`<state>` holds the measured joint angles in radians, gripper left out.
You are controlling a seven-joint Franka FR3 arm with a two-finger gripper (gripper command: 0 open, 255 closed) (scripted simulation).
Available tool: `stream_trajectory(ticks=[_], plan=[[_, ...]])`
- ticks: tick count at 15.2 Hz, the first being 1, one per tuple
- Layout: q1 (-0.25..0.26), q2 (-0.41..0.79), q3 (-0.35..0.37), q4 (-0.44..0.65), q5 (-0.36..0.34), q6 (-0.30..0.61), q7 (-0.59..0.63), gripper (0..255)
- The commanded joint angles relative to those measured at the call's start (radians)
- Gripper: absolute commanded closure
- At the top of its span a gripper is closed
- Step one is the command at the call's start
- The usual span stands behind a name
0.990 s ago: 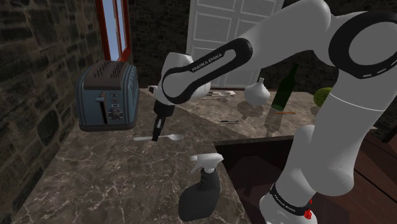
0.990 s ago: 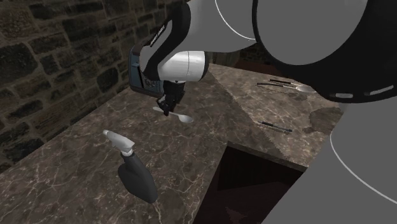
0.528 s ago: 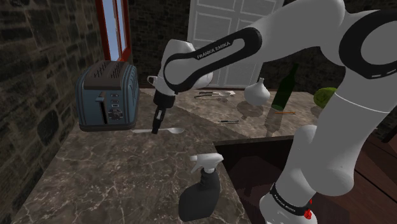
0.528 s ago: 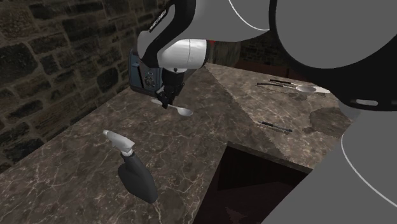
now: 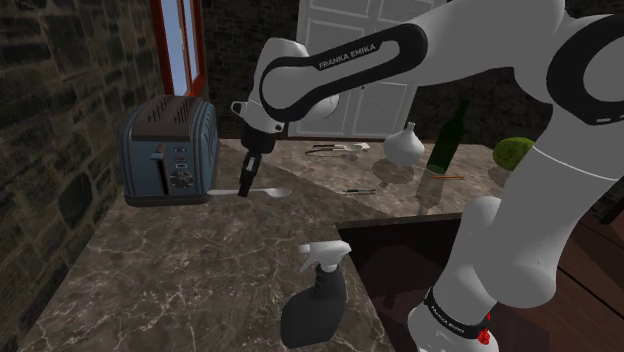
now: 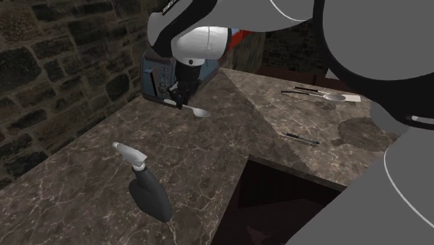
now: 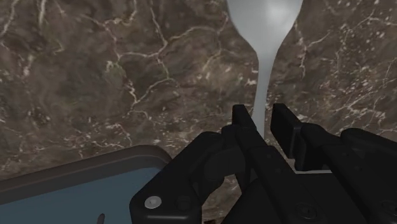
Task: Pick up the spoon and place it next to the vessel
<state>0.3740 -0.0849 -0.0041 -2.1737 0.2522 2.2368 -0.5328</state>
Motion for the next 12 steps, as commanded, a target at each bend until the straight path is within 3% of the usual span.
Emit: stream_trajectory(ticks=[1,12], plan=[[-0.001,-0.011,0.0,0.014,-0.005,-0.025,0.007,255],[-0.005,-0.048,-0.002,0.122,-0.026,-0.167,0.041,255]])
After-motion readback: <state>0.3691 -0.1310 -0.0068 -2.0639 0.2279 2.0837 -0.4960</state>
